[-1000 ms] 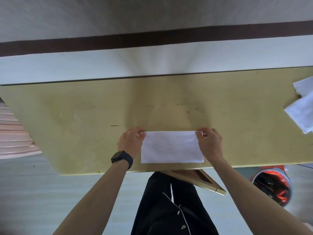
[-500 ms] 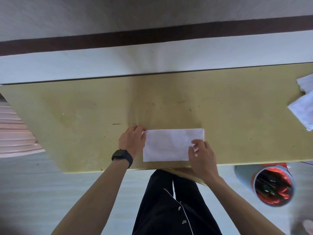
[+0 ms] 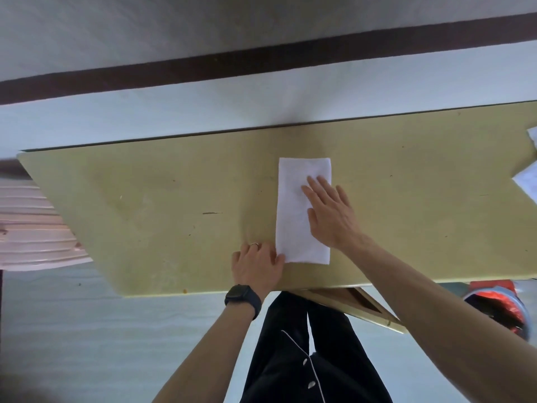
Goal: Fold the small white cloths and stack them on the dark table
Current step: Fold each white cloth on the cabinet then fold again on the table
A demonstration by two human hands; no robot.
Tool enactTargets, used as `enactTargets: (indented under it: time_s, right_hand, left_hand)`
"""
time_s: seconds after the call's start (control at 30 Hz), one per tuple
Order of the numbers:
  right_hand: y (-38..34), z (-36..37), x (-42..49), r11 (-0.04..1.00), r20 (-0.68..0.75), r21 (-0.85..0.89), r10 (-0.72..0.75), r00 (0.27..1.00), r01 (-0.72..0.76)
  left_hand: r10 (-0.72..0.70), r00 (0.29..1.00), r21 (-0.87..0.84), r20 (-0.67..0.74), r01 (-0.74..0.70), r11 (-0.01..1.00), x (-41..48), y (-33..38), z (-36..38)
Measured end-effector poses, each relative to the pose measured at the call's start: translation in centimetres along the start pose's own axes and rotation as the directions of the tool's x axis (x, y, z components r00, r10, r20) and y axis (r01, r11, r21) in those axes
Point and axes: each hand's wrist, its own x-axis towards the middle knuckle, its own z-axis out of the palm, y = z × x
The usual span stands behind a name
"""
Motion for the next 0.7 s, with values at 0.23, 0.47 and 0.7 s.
enactTargets:
  time_s: [0.23, 0.47, 0.7]
  right_hand:
    - [1.1, 4.7, -10.2, 0.987, -0.056, -0.037, -0.161, 0.985, 0.159]
    - [3.0, 8.9, -15.2, 0.962, -0.076, -0.119, -0.256, 0.964, 0.246]
    - [3.2, 9.9, -16.9, 0.958, -0.250, -0.051, -0.284, 0.925, 0.281]
  left_hand:
    - [0.609, 0.767, 0.179, -0.202, -0.583, 0.793, 1.1, -2.8, 3.2]
    - [0.741, 0.671, 0.334, -0.011, -0.696, 0.635, -0.2, -5.0, 5.5]
    - [0.789, 0.563, 0.330, -0.245, -0.717, 0.614, -3.2, -4.8, 7.4]
